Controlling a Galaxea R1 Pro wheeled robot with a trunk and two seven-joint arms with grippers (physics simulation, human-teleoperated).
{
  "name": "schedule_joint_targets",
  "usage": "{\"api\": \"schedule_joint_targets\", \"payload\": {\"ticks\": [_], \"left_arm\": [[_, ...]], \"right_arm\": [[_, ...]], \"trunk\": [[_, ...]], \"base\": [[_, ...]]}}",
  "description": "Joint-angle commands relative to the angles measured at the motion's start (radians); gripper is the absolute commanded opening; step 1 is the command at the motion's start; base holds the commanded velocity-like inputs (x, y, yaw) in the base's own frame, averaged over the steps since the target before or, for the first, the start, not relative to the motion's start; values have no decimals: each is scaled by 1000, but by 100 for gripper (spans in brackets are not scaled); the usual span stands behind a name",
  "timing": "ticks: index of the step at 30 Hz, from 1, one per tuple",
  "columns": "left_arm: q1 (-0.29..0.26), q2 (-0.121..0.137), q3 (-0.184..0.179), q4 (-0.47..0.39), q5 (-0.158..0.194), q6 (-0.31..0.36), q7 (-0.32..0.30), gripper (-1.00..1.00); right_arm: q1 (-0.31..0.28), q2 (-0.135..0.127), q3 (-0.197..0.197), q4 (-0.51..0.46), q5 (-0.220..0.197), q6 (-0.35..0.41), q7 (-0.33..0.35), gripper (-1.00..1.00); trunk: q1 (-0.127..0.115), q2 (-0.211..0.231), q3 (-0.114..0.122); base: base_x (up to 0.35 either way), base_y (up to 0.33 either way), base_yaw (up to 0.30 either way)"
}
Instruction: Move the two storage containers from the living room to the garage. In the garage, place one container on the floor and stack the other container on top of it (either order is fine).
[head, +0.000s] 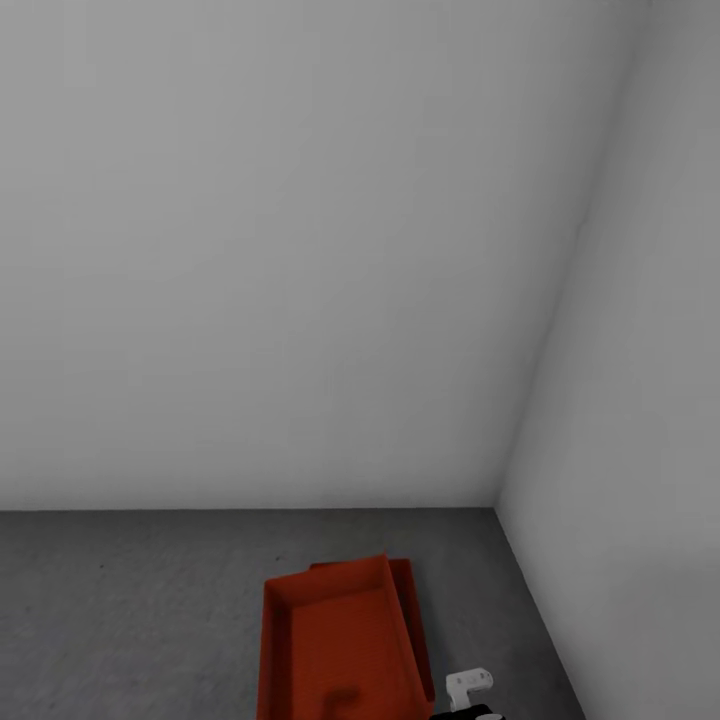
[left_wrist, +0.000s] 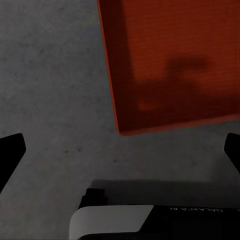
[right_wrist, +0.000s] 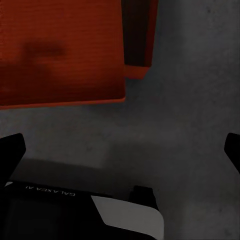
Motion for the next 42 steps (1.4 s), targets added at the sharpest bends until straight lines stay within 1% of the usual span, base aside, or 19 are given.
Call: {"api": "schedule_joint_targets", "payload": {"ticks": [1,42], "left_arm": [[-1,0,-8,1,9,-4,3,100],[9,0,-9,1,8,-7,3,100]], "right_arm": [[0,0,7,-2,4,7,-3,100],[0,0,7,-2,4,9,-2,100]], "trunk": [[-4,6,2],[-161,293,130]], "base": [[0,0,0],[0,0,0]]}}
